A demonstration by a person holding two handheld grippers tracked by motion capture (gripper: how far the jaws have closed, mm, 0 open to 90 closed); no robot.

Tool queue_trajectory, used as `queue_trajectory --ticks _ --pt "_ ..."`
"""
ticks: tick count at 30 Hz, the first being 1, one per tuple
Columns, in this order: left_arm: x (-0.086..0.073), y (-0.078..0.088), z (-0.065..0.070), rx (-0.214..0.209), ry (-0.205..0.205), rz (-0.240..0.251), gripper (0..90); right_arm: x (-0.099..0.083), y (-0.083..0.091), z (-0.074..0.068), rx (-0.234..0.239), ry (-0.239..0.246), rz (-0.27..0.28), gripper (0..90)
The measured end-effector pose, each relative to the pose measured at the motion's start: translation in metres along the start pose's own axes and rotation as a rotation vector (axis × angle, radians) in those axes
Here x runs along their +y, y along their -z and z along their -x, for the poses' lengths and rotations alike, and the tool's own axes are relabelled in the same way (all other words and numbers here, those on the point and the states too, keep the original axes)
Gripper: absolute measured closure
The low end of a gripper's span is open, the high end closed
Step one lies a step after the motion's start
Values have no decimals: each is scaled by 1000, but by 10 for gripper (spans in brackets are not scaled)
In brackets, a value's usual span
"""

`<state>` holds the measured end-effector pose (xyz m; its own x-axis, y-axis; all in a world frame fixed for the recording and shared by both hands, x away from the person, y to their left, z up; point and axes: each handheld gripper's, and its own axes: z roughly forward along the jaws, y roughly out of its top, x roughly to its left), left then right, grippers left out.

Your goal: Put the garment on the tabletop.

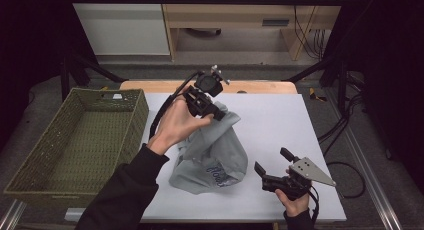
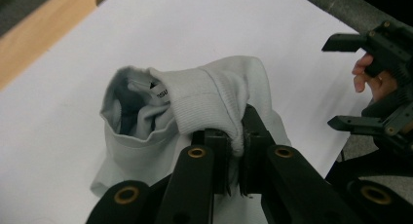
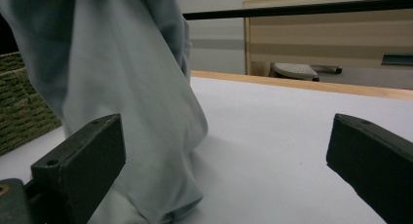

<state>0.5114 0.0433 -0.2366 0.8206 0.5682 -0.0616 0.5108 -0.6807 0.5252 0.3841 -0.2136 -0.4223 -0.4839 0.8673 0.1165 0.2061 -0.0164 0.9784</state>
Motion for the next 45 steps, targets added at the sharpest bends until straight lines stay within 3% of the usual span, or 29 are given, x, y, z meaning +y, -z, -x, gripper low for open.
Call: queue_trajectory --ticks 5,10,12,18,25,26,29,33,36,40,45 --pt "-13 -29 -2 -28 18 -14 844 -1 0 1 -2 1 2 10" --pt "-24 -50 -3 -33 24 -44 842 -2 -1 1 -8 -5 -6 11" --pt "-29 -59 -4 -21 9 -58 841 -2 -2 2 -3 -5 1 11" --pt "-43 -83 -3 -46 26 -84 836 -3 -3 2 -3 -8 -4 11" --pt "-57 -103 -5 -58 29 -114 819 -4 -4 2 -8 -2 -15 11" --pt "-58 -105 -5 -59 30 -118 809 -4 -4 1 -3 -26 -10 11" --pt "-60 -107 -5 -54 24 -120 723 -4 -4 1 -8 -13 -18 11" --pt "-60 -100 -7 -36 16 -47 423 -5 -5 1 -7 -8 -20 11" --pt "-61 -90 -9 -43 30 29 269 -4 -5 1 -7 -9 -16 11" --pt "-63 -75 -13 -32 34 98 157 -4 -5 1 -4 -12 -15 11" --pt "-71 -64 -13 -12 38 177 87 -4 -5 1 -2 -17 -14 10"
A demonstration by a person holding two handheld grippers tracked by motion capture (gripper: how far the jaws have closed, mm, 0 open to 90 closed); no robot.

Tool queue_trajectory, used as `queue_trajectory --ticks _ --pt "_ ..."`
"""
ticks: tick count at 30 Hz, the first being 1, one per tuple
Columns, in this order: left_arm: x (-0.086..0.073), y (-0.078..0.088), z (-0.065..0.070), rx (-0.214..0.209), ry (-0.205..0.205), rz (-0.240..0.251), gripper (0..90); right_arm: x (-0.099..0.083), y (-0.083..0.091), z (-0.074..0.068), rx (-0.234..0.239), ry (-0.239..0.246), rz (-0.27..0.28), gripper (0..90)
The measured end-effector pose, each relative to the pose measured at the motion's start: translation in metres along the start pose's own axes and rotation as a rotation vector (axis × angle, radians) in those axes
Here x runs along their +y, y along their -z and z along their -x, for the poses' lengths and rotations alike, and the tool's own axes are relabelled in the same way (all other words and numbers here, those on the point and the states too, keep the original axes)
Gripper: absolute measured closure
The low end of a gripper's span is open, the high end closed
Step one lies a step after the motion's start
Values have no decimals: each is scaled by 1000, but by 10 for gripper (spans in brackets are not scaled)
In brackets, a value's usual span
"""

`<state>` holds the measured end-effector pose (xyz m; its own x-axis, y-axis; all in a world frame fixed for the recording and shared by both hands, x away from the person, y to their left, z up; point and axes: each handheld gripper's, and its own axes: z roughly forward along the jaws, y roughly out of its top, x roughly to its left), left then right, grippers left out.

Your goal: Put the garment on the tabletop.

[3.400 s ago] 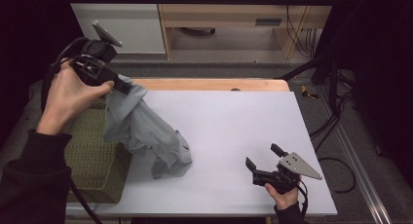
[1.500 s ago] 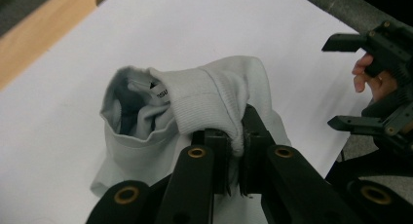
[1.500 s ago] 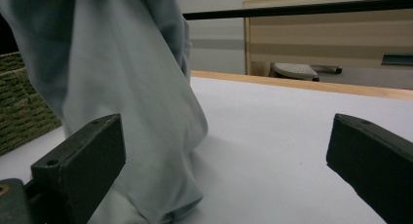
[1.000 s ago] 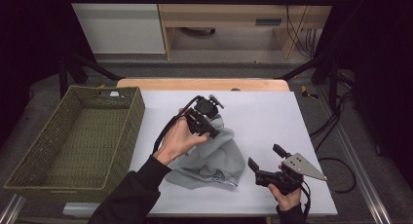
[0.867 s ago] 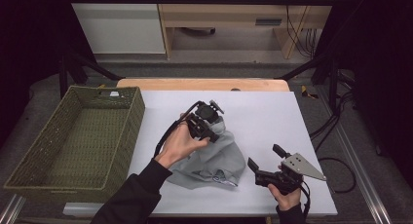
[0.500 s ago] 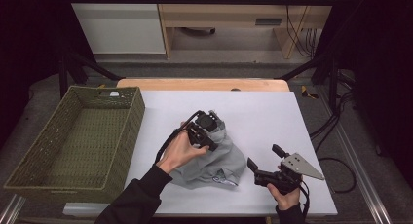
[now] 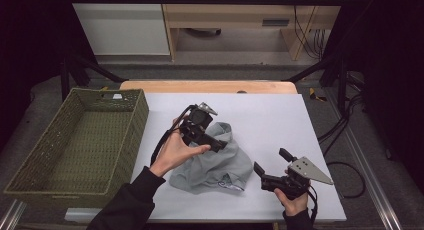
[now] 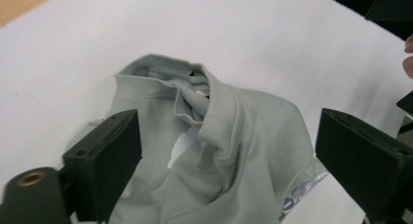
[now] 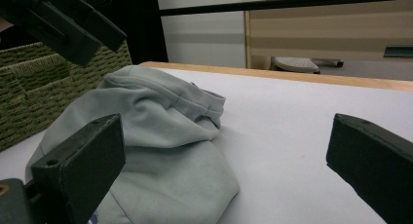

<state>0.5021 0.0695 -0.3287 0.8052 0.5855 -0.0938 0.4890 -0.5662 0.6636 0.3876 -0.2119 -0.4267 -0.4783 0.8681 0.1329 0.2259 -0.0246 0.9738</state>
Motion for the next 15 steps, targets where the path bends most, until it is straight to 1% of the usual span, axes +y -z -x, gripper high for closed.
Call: queue_trajectory --ticks 1,2,3,4,5,7,9,10,11,12,13,15 --pt "-3 2 0 8 5 21 89 0 1 0 1 6 -2 10" --pt "-6 4 1 15 19 58 86 0 1 0 1 4 1 10" --pt "-10 6 1 24 16 90 86 1 1 0 -2 0 2 10" --pt "-13 8 1 24 16 111 81 1 1 1 0 5 3 10" --pt "-15 9 1 21 18 124 74 1 2 0 0 -2 0 10" --pt "-20 13 -1 19 27 167 69 1 2 1 2 11 5 10" --pt "-26 18 -4 14 31 198 64 1 2 1 1 6 2 10" --pt "-27 20 -4 16 28 205 63 1 2 1 1 2 -1 9" --pt "-31 22 -5 27 20 223 56 1 2 1 -1 -3 -5 9" --pt "-33 25 -5 27 17 233 50 1 2 1 -2 2 -6 9" --pt "-37 28 -6 23 19 257 50 1 2 1 -1 -2 -6 9" --pt "-43 32 -7 21 21 284 50 1 2 1 -1 -1 -6 8"
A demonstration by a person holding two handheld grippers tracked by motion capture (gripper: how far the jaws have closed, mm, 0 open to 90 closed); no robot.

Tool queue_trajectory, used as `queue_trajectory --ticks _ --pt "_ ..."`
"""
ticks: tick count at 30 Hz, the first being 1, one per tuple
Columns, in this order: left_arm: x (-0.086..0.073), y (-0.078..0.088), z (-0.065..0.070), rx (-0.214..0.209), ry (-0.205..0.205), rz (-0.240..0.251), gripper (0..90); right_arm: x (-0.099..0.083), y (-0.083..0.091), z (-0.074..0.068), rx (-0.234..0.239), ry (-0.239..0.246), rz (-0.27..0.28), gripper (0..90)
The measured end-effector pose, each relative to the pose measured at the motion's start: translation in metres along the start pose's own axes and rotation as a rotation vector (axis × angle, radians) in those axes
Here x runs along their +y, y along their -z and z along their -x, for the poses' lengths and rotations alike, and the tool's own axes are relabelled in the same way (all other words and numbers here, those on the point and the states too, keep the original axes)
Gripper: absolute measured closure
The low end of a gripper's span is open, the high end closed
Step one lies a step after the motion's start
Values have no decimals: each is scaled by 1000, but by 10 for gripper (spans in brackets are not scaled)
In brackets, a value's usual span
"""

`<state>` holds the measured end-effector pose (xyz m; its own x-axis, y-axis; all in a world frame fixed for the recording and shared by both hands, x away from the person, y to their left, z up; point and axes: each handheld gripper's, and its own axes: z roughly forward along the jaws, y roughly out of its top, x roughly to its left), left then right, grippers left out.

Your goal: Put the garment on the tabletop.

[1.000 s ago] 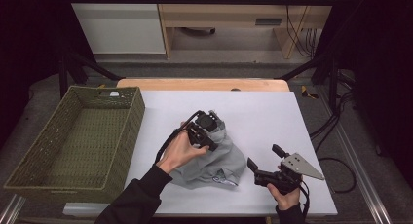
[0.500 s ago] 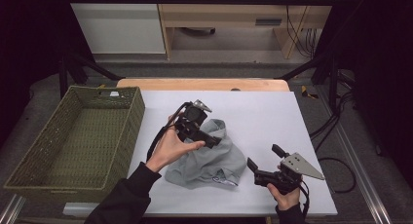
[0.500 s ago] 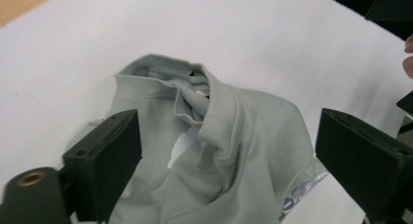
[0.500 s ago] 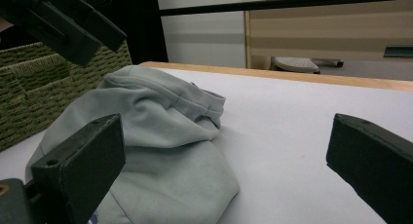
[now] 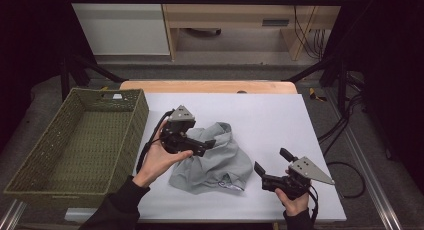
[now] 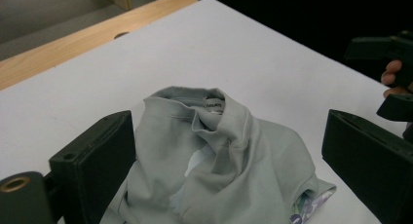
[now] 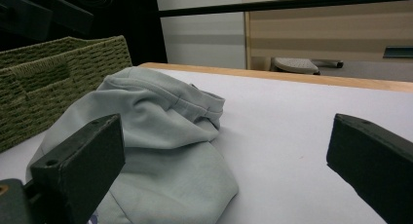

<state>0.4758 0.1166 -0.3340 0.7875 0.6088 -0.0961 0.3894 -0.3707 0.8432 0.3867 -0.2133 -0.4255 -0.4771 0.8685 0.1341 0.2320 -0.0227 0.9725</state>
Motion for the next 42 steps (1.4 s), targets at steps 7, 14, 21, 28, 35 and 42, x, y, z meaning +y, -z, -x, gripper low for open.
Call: queue_trajectory --ticks 7,14,21,28,35,42 --pt "-20 24 -5 21 -6 95 39 0 0 0 3 3 0 6" --pt "-46 45 -8 47 10 151 37 0 0 1 4 6 5 5" --pt "-66 61 -10 80 23 193 31 0 0 2 4 7 4 5" --pt "-91 69 -12 90 54 223 32 0 1 3 0 8 -1 4" --pt "-117 77 -18 133 99 251 28 -1 2 3 2 5 -3 4" --pt "-132 80 -21 150 113 238 27 -3 1 2 6 10 -11 4"
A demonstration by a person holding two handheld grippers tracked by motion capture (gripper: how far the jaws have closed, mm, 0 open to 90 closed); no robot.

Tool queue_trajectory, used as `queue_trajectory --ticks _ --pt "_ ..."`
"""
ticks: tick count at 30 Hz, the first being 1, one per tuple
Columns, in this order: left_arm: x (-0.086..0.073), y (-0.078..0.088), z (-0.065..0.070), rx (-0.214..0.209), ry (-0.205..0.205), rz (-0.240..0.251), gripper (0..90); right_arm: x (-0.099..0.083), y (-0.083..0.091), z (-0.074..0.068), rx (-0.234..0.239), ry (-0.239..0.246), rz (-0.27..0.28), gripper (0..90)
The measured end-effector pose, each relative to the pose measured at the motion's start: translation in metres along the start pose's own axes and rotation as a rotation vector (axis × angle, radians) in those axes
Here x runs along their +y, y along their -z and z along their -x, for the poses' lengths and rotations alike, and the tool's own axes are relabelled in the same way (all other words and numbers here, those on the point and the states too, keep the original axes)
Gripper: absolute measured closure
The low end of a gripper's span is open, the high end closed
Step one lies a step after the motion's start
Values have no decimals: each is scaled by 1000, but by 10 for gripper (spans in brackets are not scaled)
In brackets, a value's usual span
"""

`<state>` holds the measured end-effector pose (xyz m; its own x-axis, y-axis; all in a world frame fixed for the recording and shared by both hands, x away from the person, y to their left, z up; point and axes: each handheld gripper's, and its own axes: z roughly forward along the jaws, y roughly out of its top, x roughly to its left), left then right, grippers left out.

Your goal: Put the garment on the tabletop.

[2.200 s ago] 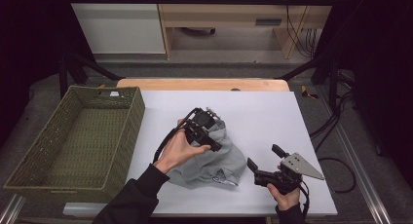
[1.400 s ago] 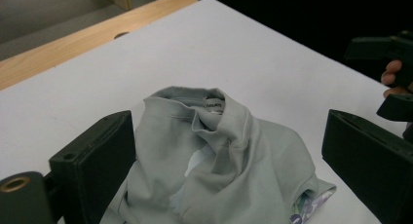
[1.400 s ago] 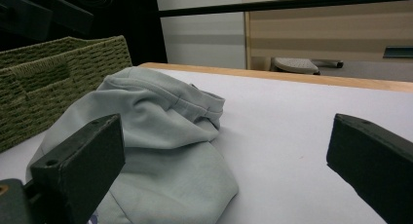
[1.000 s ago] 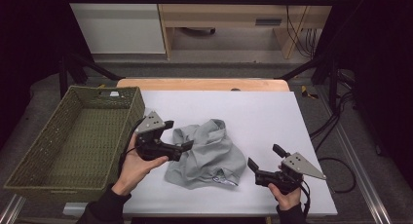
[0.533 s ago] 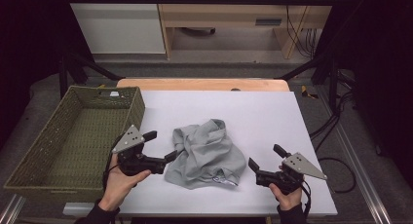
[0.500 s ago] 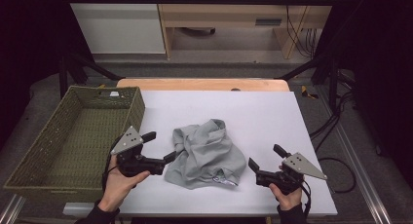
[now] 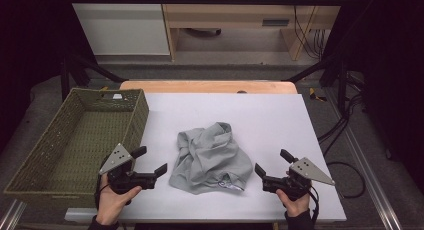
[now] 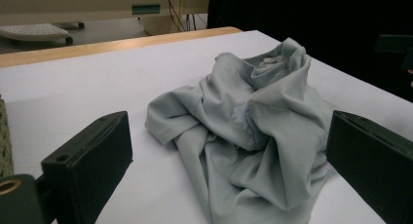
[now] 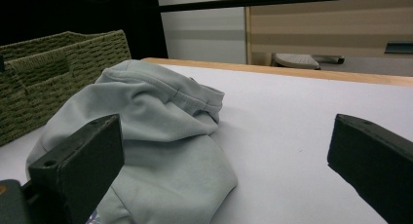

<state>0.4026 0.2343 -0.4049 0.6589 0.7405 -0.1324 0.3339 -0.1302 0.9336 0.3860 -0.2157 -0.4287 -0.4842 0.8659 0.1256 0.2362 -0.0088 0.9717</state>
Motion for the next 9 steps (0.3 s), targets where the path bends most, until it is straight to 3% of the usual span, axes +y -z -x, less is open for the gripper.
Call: queue_trajectory --ticks 9 --pt "-3 5 -2 3 14 5 27 0 3 2 -2 -11 1 4"
